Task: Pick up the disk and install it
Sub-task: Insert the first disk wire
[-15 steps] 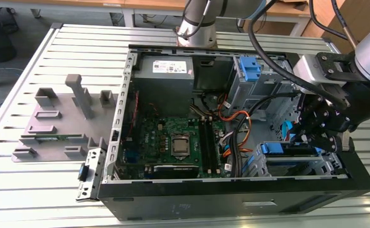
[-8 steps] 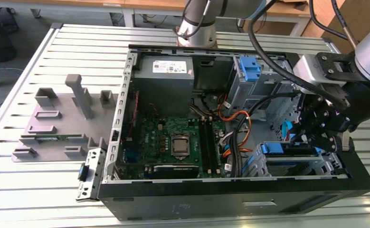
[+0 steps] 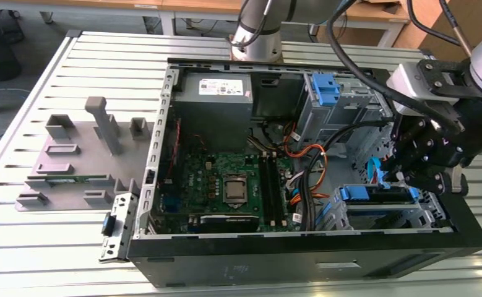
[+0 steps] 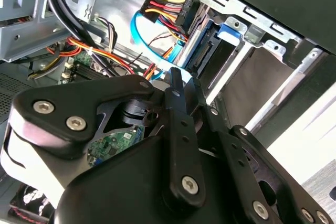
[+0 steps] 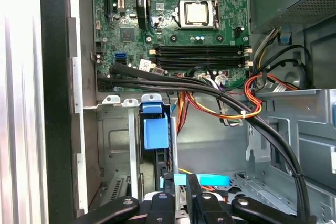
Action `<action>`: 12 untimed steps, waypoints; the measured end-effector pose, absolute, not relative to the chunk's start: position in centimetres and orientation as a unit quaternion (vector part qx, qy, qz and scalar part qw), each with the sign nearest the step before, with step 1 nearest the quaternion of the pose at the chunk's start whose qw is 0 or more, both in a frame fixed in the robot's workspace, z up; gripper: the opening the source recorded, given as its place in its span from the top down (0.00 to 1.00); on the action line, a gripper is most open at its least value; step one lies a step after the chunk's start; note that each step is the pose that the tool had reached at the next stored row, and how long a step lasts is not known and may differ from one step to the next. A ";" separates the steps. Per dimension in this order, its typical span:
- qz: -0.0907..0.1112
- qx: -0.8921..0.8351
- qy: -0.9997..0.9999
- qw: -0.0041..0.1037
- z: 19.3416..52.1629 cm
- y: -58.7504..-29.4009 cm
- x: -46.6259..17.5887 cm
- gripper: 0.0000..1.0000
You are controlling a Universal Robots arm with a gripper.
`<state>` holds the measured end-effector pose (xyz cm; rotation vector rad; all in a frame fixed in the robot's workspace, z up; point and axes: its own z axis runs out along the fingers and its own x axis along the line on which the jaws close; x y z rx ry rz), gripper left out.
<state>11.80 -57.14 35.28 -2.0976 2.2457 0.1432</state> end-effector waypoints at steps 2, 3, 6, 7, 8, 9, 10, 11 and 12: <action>0.047 -0.682 0.730 0.033 35.7 -57.1 11.8 0.76; 0.047 -0.682 0.730 0.033 35.9 -57.1 11.8 0.76; 0.047 -0.682 0.730 0.033 36.0 -57.1 11.8 0.76; 0.047 -0.682 0.730 0.033 36.0 -57.1 11.8 0.76; 0.047 -0.682 0.730 0.033 36.0 -57.1 11.8 0.76; 0.046 -0.682 0.730 0.032 36.0 -57.1 11.9 0.76; 0.046 -0.682 0.730 0.033 36.0 -57.1 12.1 0.76; 0.047 -0.682 0.730 0.033 36.0 -57.1 12.2 0.76; 0.046 -0.682 0.730 0.033 36.0 -57.1 12.4 0.76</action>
